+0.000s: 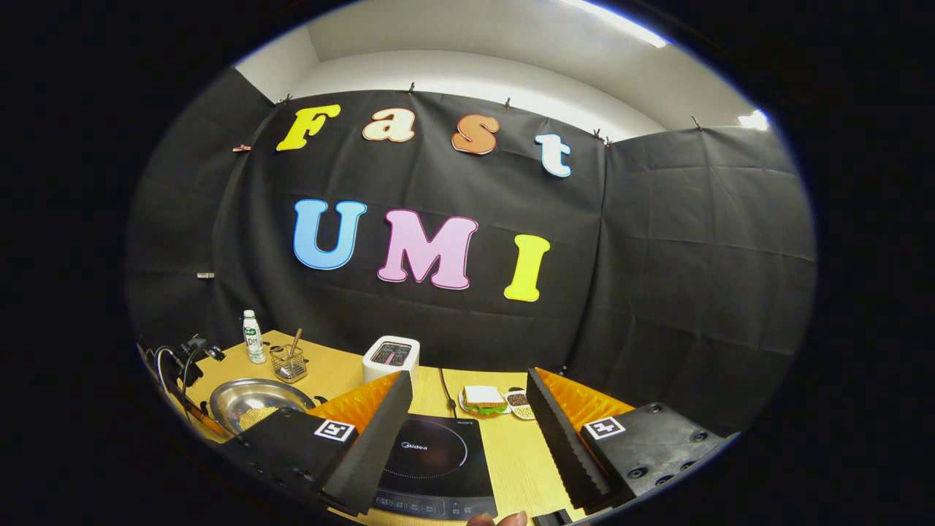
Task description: First push the handle of the pot to place it horizontally, then grasp the pot with both hands and set it on the induction cooktop.
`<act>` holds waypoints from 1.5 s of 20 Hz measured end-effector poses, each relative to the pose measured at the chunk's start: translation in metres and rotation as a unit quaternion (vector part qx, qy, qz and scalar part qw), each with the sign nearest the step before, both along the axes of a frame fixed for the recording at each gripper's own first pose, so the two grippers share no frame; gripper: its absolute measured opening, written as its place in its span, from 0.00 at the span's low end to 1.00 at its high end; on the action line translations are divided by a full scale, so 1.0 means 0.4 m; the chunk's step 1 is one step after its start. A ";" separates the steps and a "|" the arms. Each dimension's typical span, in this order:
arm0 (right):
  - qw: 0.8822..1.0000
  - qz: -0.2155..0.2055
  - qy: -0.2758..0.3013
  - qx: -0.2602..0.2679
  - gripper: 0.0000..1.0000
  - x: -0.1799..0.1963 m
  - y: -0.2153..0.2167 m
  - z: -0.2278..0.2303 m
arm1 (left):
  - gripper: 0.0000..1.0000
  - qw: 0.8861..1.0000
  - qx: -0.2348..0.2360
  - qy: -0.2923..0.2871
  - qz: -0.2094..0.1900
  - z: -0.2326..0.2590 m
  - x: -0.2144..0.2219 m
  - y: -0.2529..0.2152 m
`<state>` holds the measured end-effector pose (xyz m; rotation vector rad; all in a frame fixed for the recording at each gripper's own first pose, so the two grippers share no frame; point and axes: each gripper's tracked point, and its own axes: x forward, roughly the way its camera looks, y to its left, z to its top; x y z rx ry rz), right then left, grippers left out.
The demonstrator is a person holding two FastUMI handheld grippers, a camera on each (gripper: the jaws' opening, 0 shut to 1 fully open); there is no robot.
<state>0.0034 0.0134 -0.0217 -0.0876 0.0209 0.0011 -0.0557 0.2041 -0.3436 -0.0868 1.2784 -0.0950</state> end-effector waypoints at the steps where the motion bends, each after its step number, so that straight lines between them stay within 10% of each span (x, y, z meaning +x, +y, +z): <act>1: 1.000 0.001 -0.001 -0.002 0.98 0.004 0.003 0.000 | 0.05 1.000 -0.001 -0.002 0.012 -0.002 0.009 0.014; 30: 0.999 -0.001 0.042 -0.014 0.98 0.130 0.091 -0.089 | 0.05 0.978 0.128 -0.093 0.139 0.025 0.240 0.371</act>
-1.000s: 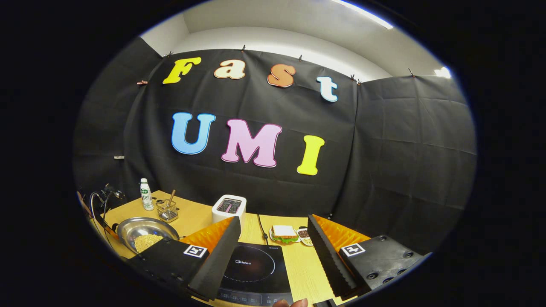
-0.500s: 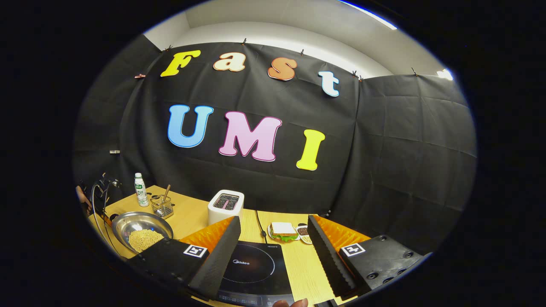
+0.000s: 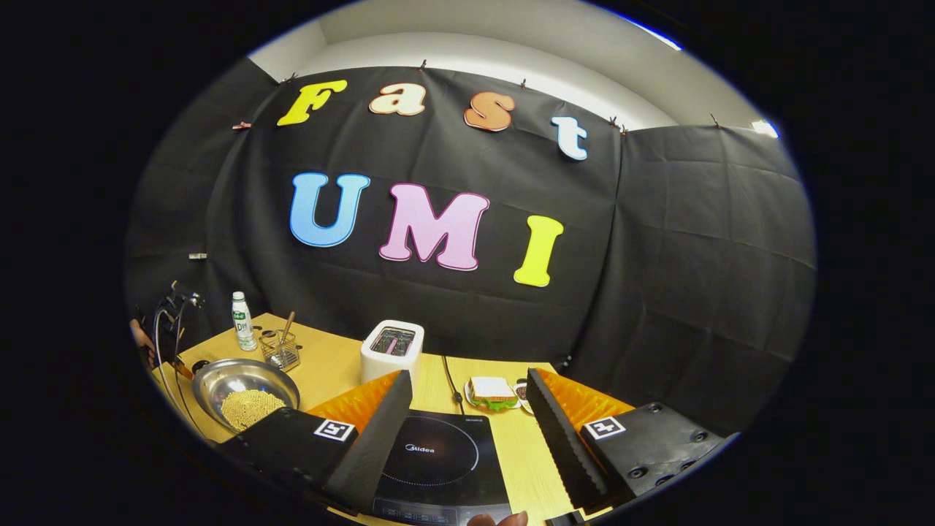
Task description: First push the handle of the pot to place it horizontally, then grasp the pot with both hands and set it on the induction cooktop.
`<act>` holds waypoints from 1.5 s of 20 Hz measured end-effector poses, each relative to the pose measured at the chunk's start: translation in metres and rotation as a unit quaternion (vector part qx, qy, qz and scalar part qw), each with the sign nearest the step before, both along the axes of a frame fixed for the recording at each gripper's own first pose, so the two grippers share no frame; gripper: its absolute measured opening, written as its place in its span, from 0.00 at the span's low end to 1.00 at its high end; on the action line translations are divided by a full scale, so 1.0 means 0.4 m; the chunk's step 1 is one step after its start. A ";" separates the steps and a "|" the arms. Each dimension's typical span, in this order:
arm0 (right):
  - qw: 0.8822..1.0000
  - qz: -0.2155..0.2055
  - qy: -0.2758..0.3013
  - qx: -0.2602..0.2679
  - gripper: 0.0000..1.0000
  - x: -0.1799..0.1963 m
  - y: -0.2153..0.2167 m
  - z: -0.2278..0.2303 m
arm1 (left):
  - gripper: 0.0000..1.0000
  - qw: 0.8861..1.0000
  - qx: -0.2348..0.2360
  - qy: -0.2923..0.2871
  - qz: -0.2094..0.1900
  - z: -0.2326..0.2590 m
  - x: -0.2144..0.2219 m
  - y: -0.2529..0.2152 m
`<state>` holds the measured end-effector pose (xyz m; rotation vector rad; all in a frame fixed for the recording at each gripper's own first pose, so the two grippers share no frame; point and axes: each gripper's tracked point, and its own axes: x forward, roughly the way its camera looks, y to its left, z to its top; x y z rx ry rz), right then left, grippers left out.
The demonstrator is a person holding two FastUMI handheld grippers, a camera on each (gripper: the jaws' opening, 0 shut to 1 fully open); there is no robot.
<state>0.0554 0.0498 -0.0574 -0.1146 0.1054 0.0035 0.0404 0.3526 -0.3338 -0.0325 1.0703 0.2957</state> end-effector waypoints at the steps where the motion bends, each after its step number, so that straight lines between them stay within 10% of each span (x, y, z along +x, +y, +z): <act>1: 1.000 0.005 0.004 0.003 0.98 -0.002 0.012 -0.007 | 0.05 1.000 -0.002 -0.007 -0.001 0.008 -0.012 0.001; 11: 0.992 0.087 0.079 0.053 0.98 0.038 0.230 -0.120 | 0.10 0.986 0.011 -0.164 -0.041 0.164 0.003 0.019; 16: 0.979 0.129 0.133 0.084 0.98 0.066 0.370 -0.213 | 0.99 0.980 0.003 -0.182 -0.082 0.186 0.030 -0.008; 30: 0.935 0.152 0.305 0.097 1.00 0.130 0.576 -0.525 | 0.96 0.988 -0.067 -0.113 -0.082 0.003 0.140 -0.049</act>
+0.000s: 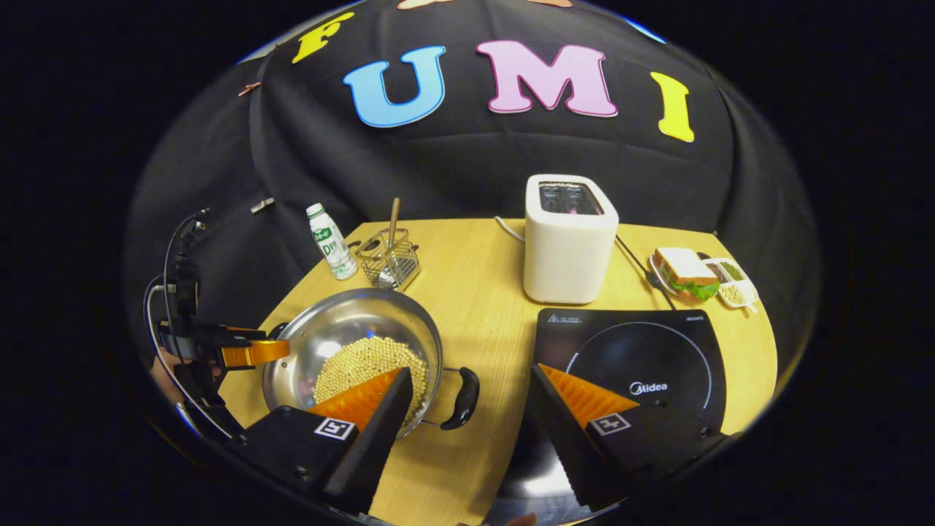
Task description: First push the handle of the pot to place it horizontally, then grasp the pot with both hands and set it on the induction cooktop.
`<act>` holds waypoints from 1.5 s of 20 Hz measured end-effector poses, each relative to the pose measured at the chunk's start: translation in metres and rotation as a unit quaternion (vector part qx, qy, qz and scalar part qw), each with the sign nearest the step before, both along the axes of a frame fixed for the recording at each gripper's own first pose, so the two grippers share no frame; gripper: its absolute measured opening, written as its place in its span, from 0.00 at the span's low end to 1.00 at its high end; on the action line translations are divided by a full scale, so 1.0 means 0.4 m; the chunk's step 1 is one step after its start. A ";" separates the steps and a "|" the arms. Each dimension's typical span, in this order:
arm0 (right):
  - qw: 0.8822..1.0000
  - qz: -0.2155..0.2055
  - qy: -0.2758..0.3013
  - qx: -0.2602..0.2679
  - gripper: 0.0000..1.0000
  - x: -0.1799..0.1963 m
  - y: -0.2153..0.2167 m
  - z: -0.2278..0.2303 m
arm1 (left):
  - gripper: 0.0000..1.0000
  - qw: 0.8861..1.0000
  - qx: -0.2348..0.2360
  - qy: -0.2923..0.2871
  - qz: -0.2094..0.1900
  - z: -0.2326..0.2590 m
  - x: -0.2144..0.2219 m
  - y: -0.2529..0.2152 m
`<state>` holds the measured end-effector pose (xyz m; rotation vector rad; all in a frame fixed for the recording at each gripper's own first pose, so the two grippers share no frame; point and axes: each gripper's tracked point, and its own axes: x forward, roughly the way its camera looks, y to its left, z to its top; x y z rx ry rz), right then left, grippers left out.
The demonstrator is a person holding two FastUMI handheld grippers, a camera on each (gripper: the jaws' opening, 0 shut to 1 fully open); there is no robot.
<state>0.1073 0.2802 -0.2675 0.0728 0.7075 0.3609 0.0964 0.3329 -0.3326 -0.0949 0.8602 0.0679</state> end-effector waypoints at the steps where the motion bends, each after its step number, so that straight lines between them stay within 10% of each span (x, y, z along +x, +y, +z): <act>1: 1.000 0.005 0.008 -0.004 1.00 -0.002 0.010 -0.022 | 0.96 1.000 0.000 0.001 0.000 -0.006 0.007 0.002; 13: 0.995 -0.012 0.097 -0.032 1.00 0.026 0.048 -0.202 | 0.87 1.000 -0.008 0.010 -0.003 -0.056 0.038 0.001; 21: 0.990 -0.022 0.137 -0.025 0.65 0.038 0.069 -0.239 | 0.68 1.000 -0.003 0.011 -0.008 -0.066 0.054 0.000; 30: 0.988 -0.021 0.153 -0.009 0.53 0.006 0.038 -0.170 | 0.58 1.000 0.001 0.003 0.001 -0.023 0.041 -0.025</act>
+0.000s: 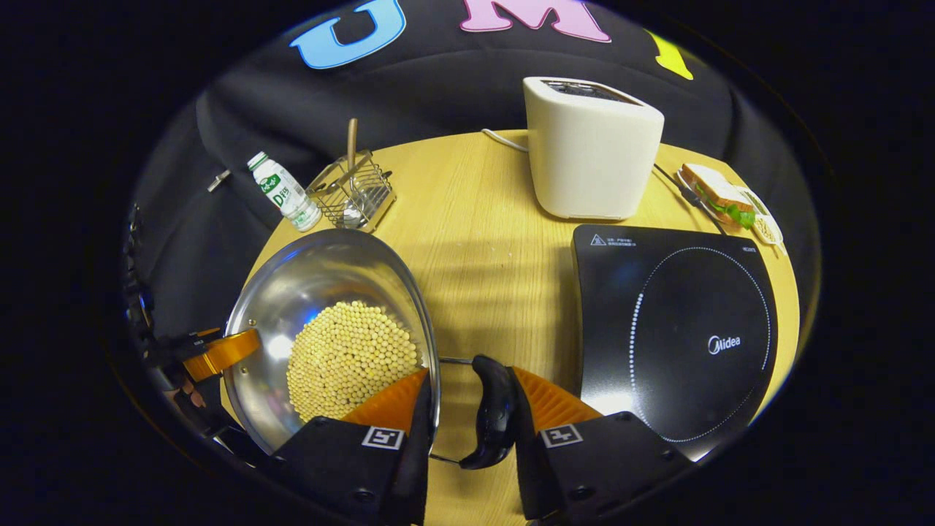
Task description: First push the handle of the pot to place it horizontally, then grasp the pot with both hands and set it on the induction cooktop.
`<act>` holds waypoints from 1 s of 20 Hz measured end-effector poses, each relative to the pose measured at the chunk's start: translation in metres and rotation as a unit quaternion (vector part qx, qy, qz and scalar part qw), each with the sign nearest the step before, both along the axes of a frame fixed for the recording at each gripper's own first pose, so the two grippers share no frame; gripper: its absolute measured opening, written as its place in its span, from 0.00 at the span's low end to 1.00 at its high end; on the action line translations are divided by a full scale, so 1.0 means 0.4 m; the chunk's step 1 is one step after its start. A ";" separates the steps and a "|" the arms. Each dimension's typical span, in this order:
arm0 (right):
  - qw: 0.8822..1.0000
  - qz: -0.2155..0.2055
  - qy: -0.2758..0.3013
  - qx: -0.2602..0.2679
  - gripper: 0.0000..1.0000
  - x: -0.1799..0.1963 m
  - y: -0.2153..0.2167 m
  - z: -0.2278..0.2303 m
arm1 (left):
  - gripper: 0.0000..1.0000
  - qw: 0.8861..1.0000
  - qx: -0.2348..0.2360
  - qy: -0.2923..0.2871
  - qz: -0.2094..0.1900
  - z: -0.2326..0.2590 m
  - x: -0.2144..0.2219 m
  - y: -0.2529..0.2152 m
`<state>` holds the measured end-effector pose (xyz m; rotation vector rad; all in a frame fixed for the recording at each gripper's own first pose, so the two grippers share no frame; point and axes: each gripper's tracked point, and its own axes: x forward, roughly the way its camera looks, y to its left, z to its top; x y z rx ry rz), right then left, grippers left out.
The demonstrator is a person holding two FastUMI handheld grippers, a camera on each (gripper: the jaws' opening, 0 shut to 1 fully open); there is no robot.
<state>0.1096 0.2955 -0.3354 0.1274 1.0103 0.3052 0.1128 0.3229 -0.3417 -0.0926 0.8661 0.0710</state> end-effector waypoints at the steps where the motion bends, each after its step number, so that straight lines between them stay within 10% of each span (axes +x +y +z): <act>1: 1.000 0.004 -0.003 0.001 0.53 -0.002 -0.011 0.022 | 0.58 1.000 0.003 -0.003 0.000 0.026 -0.014 -0.013; 20: 0.999 -0.039 -0.006 -0.015 0.52 0.030 -0.533 0.168 | 0.58 0.998 -0.017 0.011 -0.057 0.197 0.034 -0.537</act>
